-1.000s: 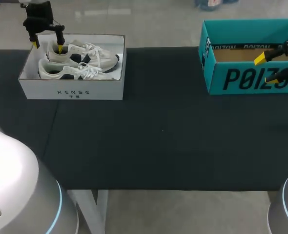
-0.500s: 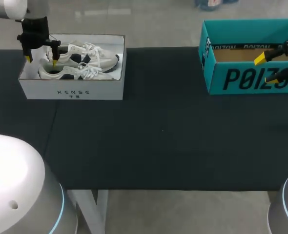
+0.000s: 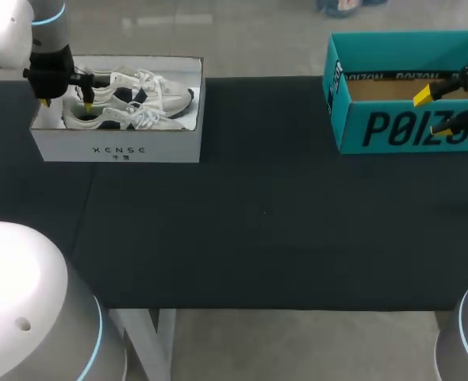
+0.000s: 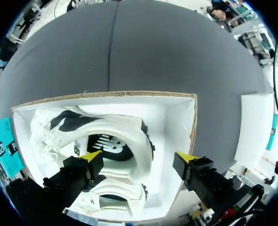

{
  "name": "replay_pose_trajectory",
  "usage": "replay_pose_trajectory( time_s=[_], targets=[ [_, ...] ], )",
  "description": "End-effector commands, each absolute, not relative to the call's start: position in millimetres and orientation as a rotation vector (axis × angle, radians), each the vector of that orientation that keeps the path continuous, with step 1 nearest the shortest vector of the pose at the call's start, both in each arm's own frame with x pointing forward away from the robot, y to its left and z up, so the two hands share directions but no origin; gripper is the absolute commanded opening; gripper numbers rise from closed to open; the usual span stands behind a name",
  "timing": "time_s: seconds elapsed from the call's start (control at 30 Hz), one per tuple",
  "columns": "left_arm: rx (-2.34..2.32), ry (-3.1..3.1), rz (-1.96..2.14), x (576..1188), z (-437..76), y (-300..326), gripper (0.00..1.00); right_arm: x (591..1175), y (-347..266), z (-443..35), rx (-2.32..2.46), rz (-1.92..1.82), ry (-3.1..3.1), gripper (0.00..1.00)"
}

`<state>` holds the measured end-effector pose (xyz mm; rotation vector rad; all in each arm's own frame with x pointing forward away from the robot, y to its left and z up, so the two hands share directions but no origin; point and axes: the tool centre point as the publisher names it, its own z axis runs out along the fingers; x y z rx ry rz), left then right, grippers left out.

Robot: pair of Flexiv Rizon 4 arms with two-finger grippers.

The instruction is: Take the shoe out of the shoebox, open the shoe tongue, remove and reinsert the insole, then place the shoe into the shoebox

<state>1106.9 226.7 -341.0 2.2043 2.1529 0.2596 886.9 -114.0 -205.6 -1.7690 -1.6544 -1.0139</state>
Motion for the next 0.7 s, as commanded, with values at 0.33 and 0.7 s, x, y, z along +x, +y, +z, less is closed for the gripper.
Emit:
replay_pose_trajectory(
  time_s=[0.33,0.7],
  targets=[
    [2.229,2.241,0.151,1128,-375,229,1.00,887,-114,-206,-1.771,-1.011,-1.655,1.00],
    [2.283,2.249,0.094,1131,-395,227,0.49,887,-114,-206,-1.771,-1.011,-1.655,1.00]
  ],
)
